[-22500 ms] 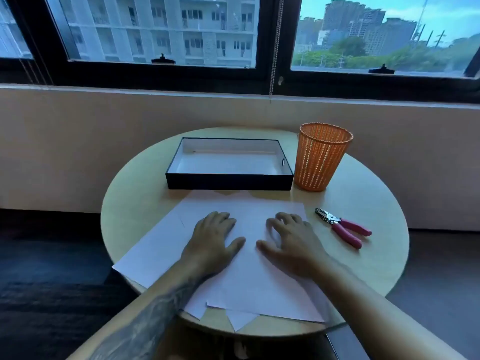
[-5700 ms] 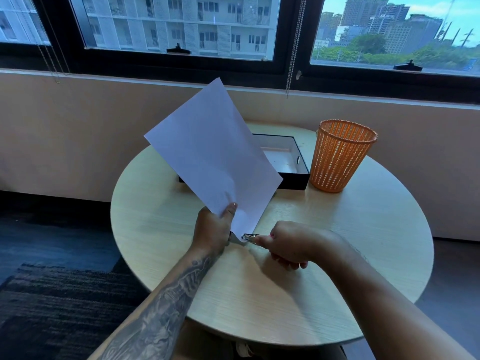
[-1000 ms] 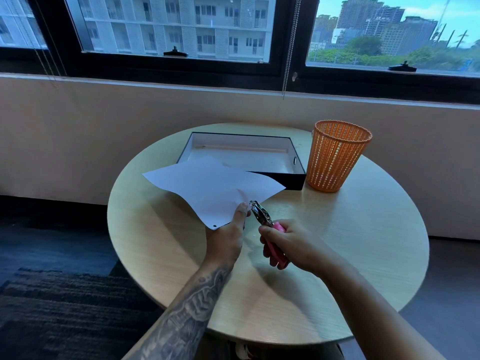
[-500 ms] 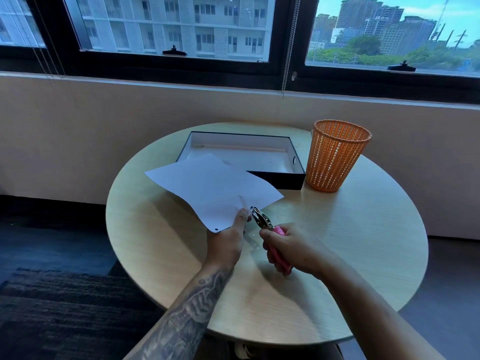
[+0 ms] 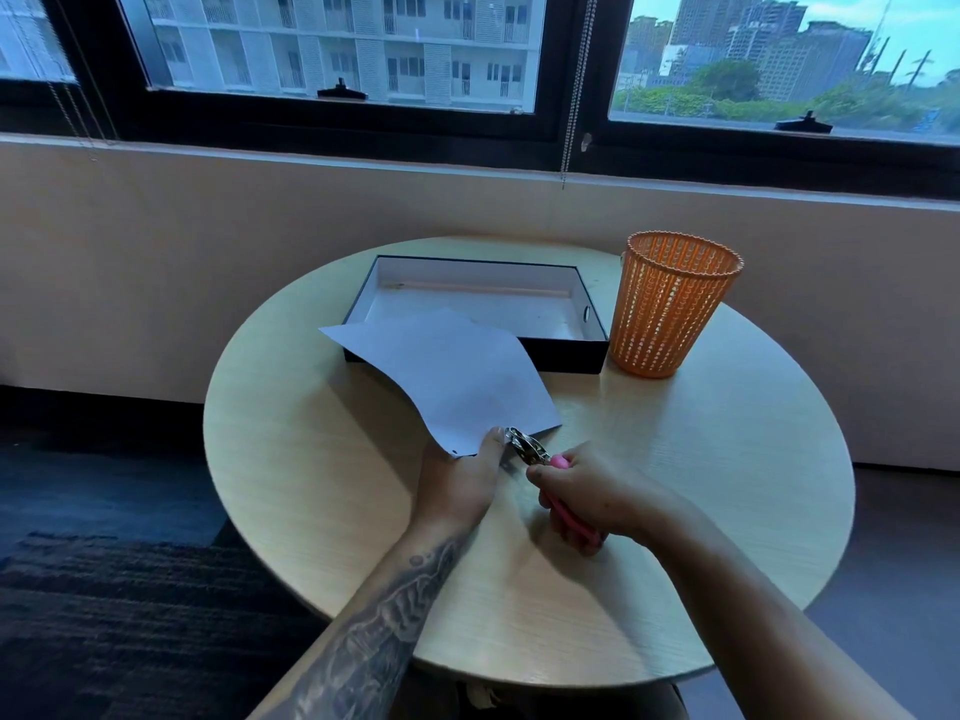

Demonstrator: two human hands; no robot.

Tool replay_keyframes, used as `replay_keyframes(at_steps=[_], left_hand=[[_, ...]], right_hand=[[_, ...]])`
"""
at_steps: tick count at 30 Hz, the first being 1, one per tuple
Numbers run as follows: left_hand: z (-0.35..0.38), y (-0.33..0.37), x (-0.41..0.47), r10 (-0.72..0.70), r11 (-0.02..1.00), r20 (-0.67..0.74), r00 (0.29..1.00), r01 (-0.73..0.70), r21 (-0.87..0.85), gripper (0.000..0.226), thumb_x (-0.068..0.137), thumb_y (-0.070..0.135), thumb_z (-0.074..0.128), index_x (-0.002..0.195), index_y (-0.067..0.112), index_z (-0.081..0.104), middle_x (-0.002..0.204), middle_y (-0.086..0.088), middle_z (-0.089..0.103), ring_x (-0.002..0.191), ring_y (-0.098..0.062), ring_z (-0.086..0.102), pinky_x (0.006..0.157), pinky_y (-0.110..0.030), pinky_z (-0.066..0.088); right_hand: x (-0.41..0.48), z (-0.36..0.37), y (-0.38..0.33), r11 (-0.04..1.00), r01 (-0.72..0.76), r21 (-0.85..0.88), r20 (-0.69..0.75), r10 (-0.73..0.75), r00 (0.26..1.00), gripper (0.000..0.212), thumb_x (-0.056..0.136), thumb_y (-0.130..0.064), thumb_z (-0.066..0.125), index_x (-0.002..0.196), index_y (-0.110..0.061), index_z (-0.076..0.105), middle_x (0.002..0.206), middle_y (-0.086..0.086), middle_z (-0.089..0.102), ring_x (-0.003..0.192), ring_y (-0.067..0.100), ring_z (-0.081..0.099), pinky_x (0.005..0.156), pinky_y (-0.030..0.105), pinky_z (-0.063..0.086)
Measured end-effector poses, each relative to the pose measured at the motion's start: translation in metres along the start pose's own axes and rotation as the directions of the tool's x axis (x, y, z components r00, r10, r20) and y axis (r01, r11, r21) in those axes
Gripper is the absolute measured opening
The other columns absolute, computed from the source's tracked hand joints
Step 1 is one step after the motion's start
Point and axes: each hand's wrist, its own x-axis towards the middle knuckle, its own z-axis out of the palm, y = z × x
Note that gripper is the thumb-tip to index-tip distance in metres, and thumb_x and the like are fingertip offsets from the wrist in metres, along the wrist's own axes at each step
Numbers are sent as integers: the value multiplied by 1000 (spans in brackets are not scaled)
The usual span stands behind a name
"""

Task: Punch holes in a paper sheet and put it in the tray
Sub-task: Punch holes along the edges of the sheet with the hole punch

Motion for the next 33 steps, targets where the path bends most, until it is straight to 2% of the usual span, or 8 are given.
replay_keyframes(at_steps=[2, 4, 10, 15, 20, 24, 29, 33], left_hand=[[1, -1, 3, -19, 999, 9, 1000, 19, 38, 15, 88, 19, 74, 79, 23, 63, 72, 19, 69, 64, 8, 62, 68, -10, 47], [1, 2, 2, -82, 992, 9, 997, 81, 102, 33, 88, 25, 74, 63, 22, 53, 47, 19, 57, 46, 5, 52, 55, -11, 43], [-1, 7, 4, -126, 981, 50, 991, 117, 151, 42, 90, 26, 72, 56, 21, 48, 35, 21, 48, 37, 5, 47, 41, -7, 32], [-4, 3, 5, -170, 983, 28, 985, 167, 78, 34, 86, 38, 75, 66, 20, 55, 51, 17, 56, 54, -6, 56, 61, -18, 44], [-13, 6, 2, -234, 972, 106, 966, 232, 35, 42, 91, 40, 71, 64, 12, 55, 41, 11, 46, 38, -7, 41, 41, -15, 32], [-18, 9, -1, -312, 940, 168, 935, 329, -88, 41, 89, 43, 72, 69, 8, 63, 51, 0, 47, 43, -14, 35, 47, -23, 26], [-27, 11, -2, -395, 871, 213, 894, 438, -221, 31, 87, 39, 74, 67, 15, 73, 54, 3, 48, 44, -11, 38, 49, -25, 27], [-39, 11, -2, -385, 874, 238, 892, 435, -215, 33, 85, 40, 74, 61, 17, 73, 52, 5, 42, 47, -14, 34, 42, -22, 28]], right_hand=[[2, 1, 0, 1000, -15, -14, -7, 15, 1000, 32, 98, -30, 53, 80, -5, 59, 60, 16, 59, 38, 23, 49, 41, 25, 44], [4, 2, 0, 999, -18, -35, -24, 17, 1000, 31, 96, -29, 52, 78, -4, 58, 56, 14, 57, 37, 23, 48, 41, 25, 42], [2, 2, -1, 998, -24, -60, -29, 22, 999, 31, 96, -29, 53, 77, -6, 59, 51, 9, 56, 36, 22, 47, 40, 24, 42], [-4, -5, -4, 999, -30, 13, 31, 29, 999, 41, 98, -42, 55, 82, -4, 58, 59, 16, 63, 44, 25, 55, 47, 31, 49], [-12, -32, 2, 999, -20, 32, -22, 21, 1000, 47, 100, -52, 42, 93, -8, 55, 74, 16, 68, 59, 27, 61, 50, 29, 47], [-12, -46, 11, 994, 40, 104, -154, -23, 988, 49, 99, -53, 48, 100, -6, 62, 83, 14, 70, 68, 27, 65, 58, 34, 49], [-7, -48, 11, 933, 220, 286, -292, -134, 947, 26, 94, -29, 68, 107, -7, 64, 105, 19, 69, 79, 22, 71, 72, 39, 55], [-5, -42, 4, 833, 221, 507, -152, -166, 974, 26, 94, -16, 67, 115, -3, 60, 114, 18, 67, 82, 27, 71, 76, 42, 57]])
